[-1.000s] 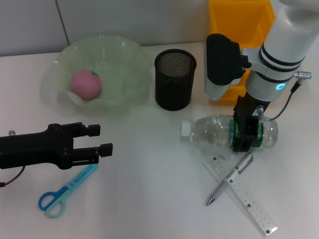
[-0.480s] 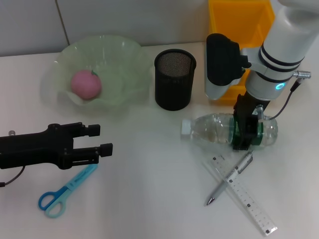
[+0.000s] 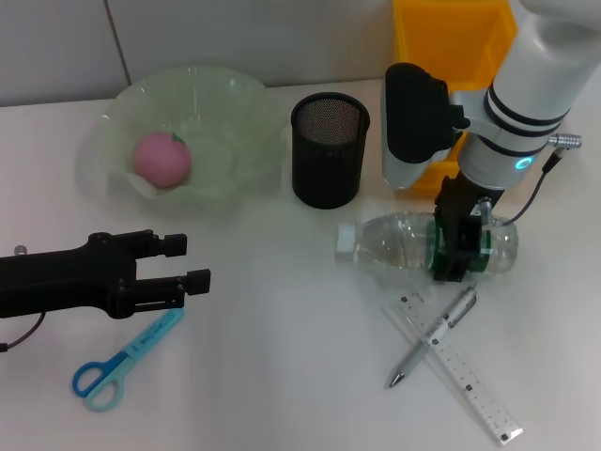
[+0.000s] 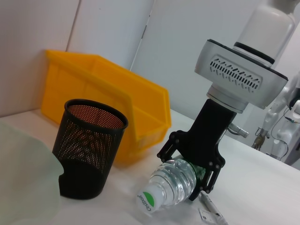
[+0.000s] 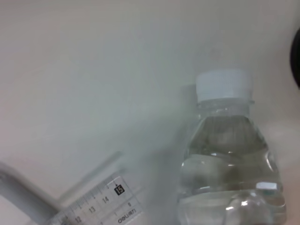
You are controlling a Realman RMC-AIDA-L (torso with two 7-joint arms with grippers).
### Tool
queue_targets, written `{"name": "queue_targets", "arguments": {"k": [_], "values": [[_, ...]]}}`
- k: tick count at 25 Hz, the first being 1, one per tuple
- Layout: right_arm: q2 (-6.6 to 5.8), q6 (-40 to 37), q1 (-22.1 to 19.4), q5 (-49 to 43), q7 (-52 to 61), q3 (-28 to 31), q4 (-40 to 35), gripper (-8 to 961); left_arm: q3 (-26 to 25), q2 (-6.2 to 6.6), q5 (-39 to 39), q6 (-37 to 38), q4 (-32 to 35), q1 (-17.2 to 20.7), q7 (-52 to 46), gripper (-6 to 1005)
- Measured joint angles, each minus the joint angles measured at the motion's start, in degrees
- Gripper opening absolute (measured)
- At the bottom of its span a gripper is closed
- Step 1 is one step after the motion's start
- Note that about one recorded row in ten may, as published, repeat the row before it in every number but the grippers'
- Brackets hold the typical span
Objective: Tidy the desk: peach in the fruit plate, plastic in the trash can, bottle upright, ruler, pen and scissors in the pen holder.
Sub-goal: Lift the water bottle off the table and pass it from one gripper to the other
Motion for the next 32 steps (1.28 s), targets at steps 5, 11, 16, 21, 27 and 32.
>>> {"name": "queue_targets", "arguments": {"k": [5,11,16,21,27,32], "values": [[0.01,-0.04,-0.06,0.22,-0.52,0.43,-1.03,761,-0.05,0.10,-0.03,0.00,0.00,0.00,0.00,751],[-0.02,-0.70,-1.14,2.33,-1.20,0.64,-3.91,761,-1.39,0.26,-0.08,-0.01,0.00,0.03,-0.09,751],[-0.43,-3.00,-2.77,5.93,-2.50,1.22,-7.59,760,-2.36,0.28,-0.09,-0.08,0.00,0.09,-0.13,751],[-0.29,-6.56,-4.84,7.13,-4.88,6.12,-12.80,760,-2.86,0.28,-0.10,-0.05,0.00,0.09,-0.68,750],[-0.27,-9.81,-8.39,12.17,-6.83,9.47,-19.43,760,-7.06,0.10,-0.12,1.09,0.00,0.09,-0.89,750],[-0.63,-10.80,-12.84,21.46,-8.29,9.84,-26.21,760,-13.28,-0.45,-0.22,3.77,0.00,0.02,-0.65,750]]}}
